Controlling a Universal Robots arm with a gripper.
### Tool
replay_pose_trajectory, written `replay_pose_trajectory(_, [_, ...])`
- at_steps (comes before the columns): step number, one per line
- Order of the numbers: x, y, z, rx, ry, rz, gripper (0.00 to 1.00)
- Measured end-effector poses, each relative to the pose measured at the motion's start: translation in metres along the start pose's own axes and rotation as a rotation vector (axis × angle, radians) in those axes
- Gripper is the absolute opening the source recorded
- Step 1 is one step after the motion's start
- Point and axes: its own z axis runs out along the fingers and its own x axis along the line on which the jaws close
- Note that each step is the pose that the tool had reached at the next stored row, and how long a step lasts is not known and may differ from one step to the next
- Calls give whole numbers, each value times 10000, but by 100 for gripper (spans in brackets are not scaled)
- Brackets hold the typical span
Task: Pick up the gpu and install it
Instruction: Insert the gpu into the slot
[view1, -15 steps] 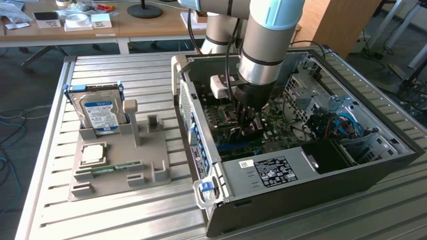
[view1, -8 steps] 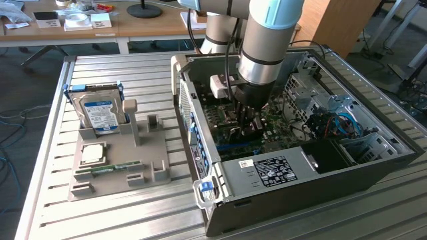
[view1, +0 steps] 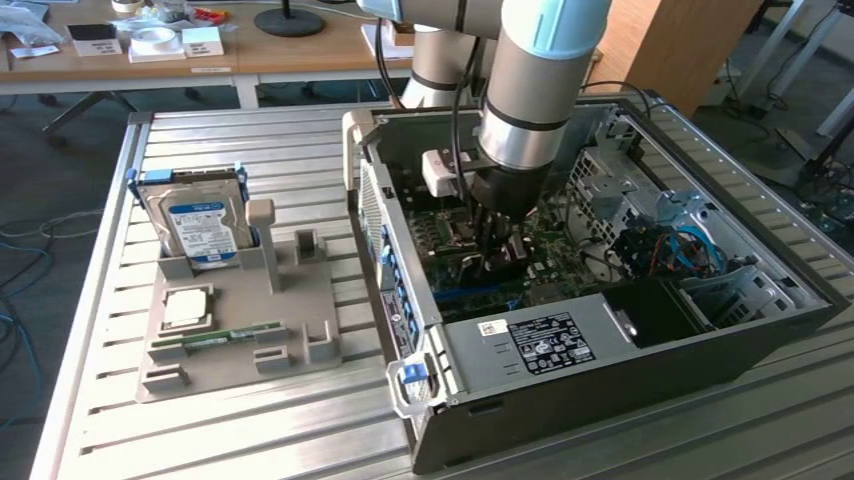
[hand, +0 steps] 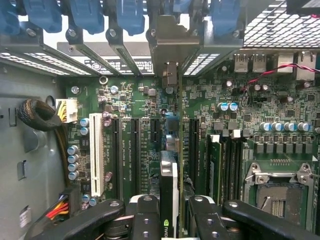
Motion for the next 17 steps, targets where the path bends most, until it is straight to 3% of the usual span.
replay_pose_trajectory(4, [0,-1,0,-1,-102,9,27])
replay_pose_trajectory(17, [0,13,24,0,-108,14,27])
